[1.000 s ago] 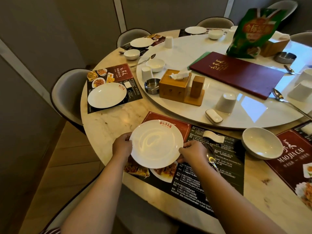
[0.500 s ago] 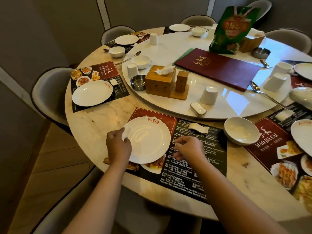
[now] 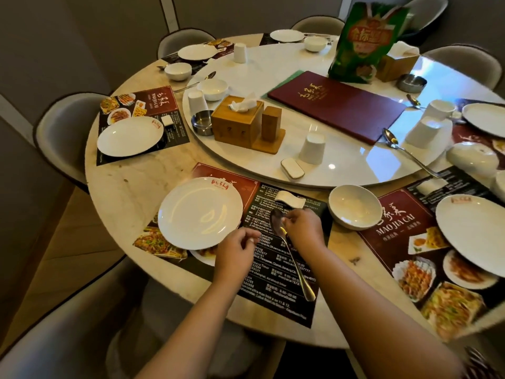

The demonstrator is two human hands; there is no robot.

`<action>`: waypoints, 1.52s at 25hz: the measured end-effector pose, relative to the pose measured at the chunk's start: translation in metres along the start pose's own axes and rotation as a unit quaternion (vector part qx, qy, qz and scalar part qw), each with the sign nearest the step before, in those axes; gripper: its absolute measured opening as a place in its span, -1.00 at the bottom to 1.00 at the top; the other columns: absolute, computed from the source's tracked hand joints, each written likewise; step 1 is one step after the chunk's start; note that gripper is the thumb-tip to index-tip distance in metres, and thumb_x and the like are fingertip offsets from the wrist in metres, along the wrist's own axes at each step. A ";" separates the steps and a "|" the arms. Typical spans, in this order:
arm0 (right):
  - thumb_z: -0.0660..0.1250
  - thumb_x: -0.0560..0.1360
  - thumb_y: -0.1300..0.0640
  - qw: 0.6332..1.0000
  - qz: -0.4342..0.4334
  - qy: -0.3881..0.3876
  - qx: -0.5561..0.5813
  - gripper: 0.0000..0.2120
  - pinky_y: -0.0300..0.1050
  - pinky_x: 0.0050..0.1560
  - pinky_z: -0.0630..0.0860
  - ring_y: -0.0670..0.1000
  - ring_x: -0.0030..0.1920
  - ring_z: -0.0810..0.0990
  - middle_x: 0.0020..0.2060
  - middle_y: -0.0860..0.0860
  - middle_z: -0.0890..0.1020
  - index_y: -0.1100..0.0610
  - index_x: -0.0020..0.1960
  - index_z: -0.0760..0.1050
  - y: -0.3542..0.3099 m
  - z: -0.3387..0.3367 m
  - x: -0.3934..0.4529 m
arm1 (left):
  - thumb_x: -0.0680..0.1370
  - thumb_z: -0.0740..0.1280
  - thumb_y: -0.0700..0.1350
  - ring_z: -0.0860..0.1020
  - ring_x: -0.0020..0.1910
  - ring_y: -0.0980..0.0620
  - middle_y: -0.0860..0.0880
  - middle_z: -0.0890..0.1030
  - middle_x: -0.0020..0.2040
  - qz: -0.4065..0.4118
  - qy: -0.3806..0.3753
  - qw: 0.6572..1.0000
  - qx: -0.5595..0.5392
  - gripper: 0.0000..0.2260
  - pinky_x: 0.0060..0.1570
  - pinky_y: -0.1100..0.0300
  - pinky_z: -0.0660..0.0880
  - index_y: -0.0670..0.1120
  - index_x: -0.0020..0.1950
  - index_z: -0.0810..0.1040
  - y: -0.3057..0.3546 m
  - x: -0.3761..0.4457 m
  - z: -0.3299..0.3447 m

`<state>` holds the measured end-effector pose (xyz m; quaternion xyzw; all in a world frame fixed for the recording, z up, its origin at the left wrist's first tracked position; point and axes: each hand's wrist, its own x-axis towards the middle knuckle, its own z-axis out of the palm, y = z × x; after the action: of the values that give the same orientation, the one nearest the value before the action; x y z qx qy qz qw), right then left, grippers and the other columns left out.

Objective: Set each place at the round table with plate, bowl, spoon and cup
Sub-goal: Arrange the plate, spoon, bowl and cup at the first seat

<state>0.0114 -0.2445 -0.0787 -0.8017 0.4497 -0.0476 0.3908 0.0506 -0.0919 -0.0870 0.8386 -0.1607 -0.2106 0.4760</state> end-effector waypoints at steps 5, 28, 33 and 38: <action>0.29 0.56 0.19 0.998 -0.035 -0.060 0.001 -0.87 -0.18 -0.23 0.55 -0.04 -0.26 0.55 -0.12 0.04 0.62 0.15 0.03 0.60 -0.005 -0.008 0.008 | 0.57 0.27 -0.15 0.61 0.05 0.08 0.05 0.62 0.05 -0.028 0.012 1.000 -0.006 -0.76 0.10 0.07 0.57 0.23 -0.05 0.55 -0.005 -0.010 0.011; 0.26 0.57 0.20 0.979 -0.172 -0.097 -0.042 -0.78 -0.18 0.21 0.28 0.10 0.31 0.31 0.18 0.10 0.52 0.14 0.16 0.61 -0.067 0.066 -0.003 | 0.53 0.38 -0.10 0.56 -0.39 0.08 -0.07 0.65 -0.22 -0.147 0.198 0.969 -0.019 -0.87 -0.38 0.26 0.47 -0.15 -0.09 0.55 -0.040 -0.003 -0.084; 0.28 0.56 0.22 0.976 -0.196 -0.087 -0.032 -0.80 -0.30 0.08 0.22 0.03 0.25 0.34 0.12 0.07 0.54 0.15 0.12 0.62 -0.061 0.068 -0.003 | 0.55 0.35 -0.10 0.57 -0.35 0.13 -0.03 0.63 -0.17 -0.138 0.206 0.969 0.009 -0.89 -0.44 0.38 0.40 -0.14 -0.05 0.52 -0.046 -0.007 -0.081; 0.30 0.55 0.20 0.972 -0.215 -0.089 -0.018 -0.83 -0.20 0.06 0.41 -0.04 0.12 0.40 0.01 -0.02 0.57 0.11 0.06 0.64 -0.053 0.061 -0.008 | 0.57 0.31 -0.06 0.63 -0.22 0.06 -0.05 0.63 -0.09 -0.124 0.199 0.970 0.058 -0.89 -0.28 0.21 0.57 -0.09 -0.01 0.48 -0.046 -0.013 -0.079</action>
<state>0.0692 -0.1869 -0.0828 -0.8877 0.2310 -0.0504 0.3951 0.0829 -0.0054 -0.0882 0.9032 0.0308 -0.0878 0.4191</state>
